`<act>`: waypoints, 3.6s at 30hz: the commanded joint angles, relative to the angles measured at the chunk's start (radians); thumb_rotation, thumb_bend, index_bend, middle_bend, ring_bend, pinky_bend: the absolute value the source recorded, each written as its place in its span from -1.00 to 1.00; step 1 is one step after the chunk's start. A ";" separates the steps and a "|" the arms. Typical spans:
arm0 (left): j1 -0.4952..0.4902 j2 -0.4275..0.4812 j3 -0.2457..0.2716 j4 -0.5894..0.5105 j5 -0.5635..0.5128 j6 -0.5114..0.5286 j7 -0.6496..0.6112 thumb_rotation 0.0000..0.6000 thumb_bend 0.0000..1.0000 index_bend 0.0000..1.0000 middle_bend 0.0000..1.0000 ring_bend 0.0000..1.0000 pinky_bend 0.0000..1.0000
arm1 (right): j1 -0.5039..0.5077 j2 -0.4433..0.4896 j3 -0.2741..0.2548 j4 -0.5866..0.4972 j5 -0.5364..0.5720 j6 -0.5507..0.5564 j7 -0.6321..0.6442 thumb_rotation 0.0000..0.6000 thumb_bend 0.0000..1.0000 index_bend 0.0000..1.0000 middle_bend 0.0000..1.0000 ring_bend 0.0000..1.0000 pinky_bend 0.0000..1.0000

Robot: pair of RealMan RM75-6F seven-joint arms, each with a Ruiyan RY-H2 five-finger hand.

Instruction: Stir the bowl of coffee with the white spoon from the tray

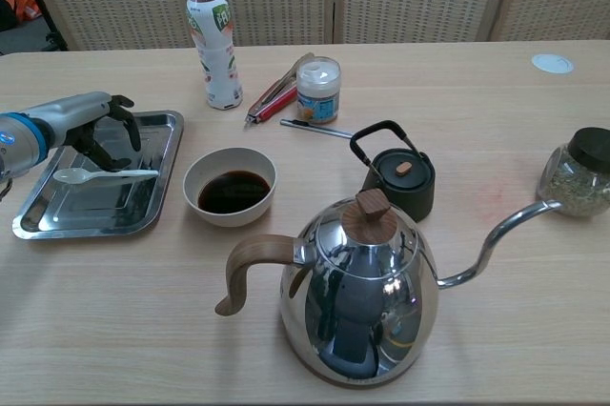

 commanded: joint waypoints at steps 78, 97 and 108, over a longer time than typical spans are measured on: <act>0.109 0.081 -0.008 -0.170 0.309 0.130 -0.351 1.00 -0.15 0.28 -1.00 -1.00 -1.00 | 0.003 0.011 -0.011 -0.016 -0.006 -0.013 0.042 1.00 -1.00 -1.00 -1.00 -1.00 -1.00; 0.096 0.065 0.034 -0.135 0.711 0.122 -1.425 1.00 -0.11 0.37 -1.00 -1.00 -1.00 | 0.008 -0.001 -0.018 -0.013 -0.005 -0.024 0.029 1.00 -1.00 -1.00 -1.00 -1.00 -1.00; 0.038 -0.072 0.036 -0.039 0.688 0.123 -1.488 1.00 -0.13 0.42 -1.00 -1.00 -1.00 | 0.009 0.004 -0.015 -0.010 -0.003 -0.027 0.050 1.00 -1.00 -1.00 -1.00 -1.00 -1.00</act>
